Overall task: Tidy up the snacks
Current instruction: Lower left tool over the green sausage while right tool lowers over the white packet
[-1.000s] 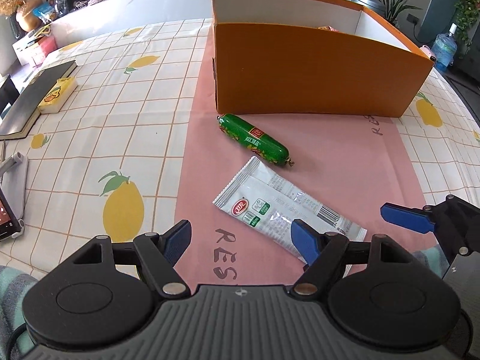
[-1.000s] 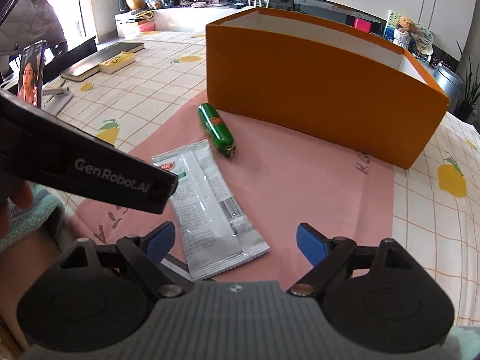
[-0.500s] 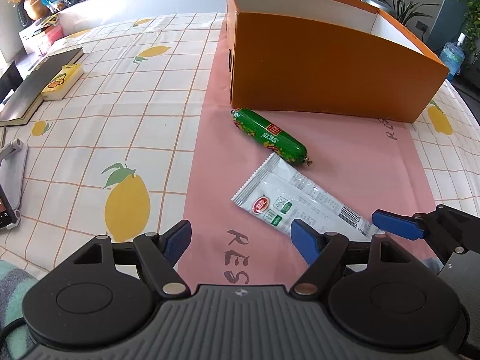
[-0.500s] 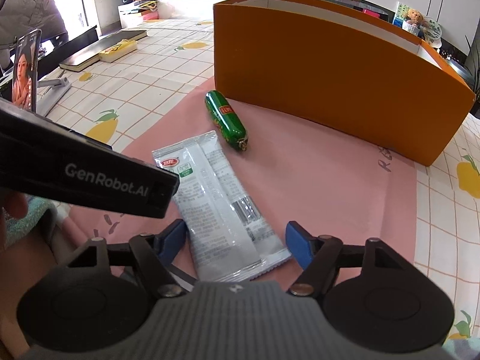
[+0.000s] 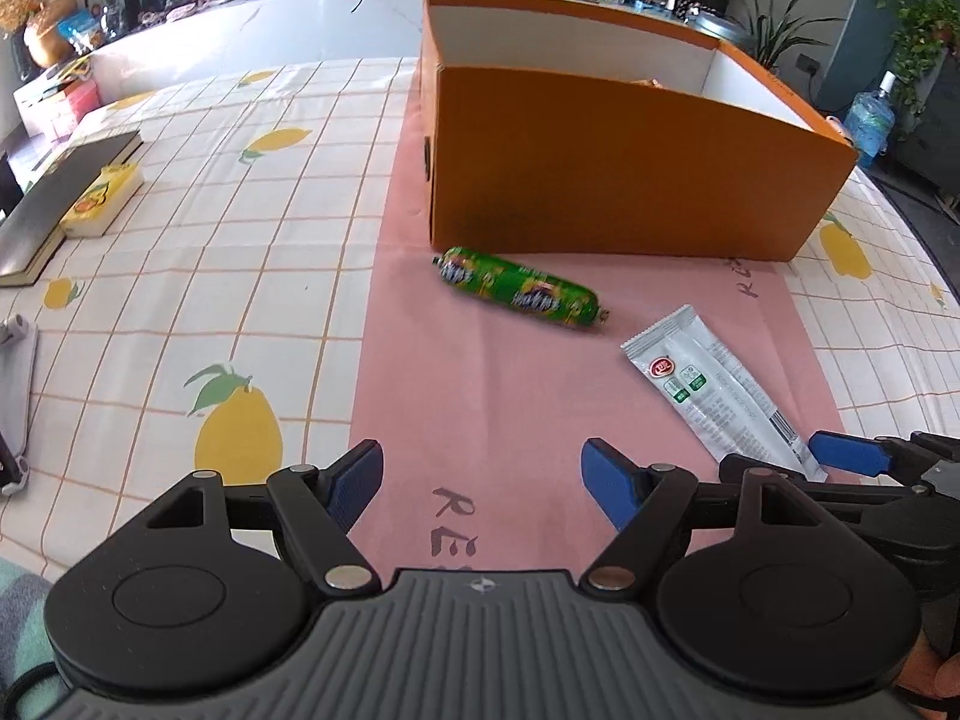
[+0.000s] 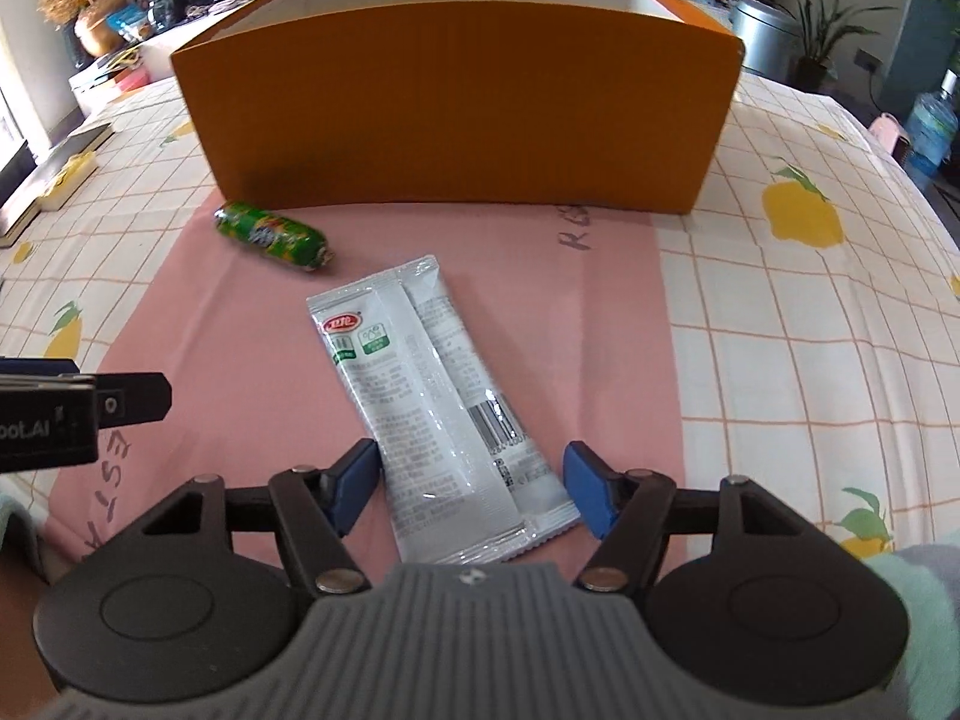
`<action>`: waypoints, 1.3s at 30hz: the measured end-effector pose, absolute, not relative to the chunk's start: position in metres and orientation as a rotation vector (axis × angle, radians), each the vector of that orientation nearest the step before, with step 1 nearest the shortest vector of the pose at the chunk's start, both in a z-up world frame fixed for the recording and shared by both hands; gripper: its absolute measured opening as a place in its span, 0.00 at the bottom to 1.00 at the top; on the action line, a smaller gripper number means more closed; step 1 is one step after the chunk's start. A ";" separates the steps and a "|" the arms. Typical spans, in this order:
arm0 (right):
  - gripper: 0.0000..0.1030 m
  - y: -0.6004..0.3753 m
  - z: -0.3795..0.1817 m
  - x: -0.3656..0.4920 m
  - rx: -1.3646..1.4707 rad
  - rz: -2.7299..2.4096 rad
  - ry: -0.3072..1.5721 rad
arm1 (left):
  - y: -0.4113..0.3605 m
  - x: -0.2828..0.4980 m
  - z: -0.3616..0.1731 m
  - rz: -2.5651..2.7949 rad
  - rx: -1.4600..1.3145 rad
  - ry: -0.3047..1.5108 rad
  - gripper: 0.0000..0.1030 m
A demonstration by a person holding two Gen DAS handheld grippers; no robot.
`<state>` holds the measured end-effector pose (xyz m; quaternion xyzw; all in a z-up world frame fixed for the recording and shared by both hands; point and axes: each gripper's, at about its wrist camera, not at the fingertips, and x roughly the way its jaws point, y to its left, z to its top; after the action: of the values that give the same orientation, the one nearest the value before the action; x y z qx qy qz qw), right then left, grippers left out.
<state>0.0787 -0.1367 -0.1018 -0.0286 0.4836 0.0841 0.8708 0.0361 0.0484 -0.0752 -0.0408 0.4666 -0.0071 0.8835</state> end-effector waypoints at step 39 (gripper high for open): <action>0.69 -0.124 -0.106 0.136 -0.134 0.325 0.945 | 0.053 0.110 -0.098 0.105 -0.374 0.927 0.78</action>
<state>0.1364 -0.1242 -0.1055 -0.0644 0.4527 0.1559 0.8756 0.1099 0.0533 -0.0984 -0.1791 0.4441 0.0503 0.8764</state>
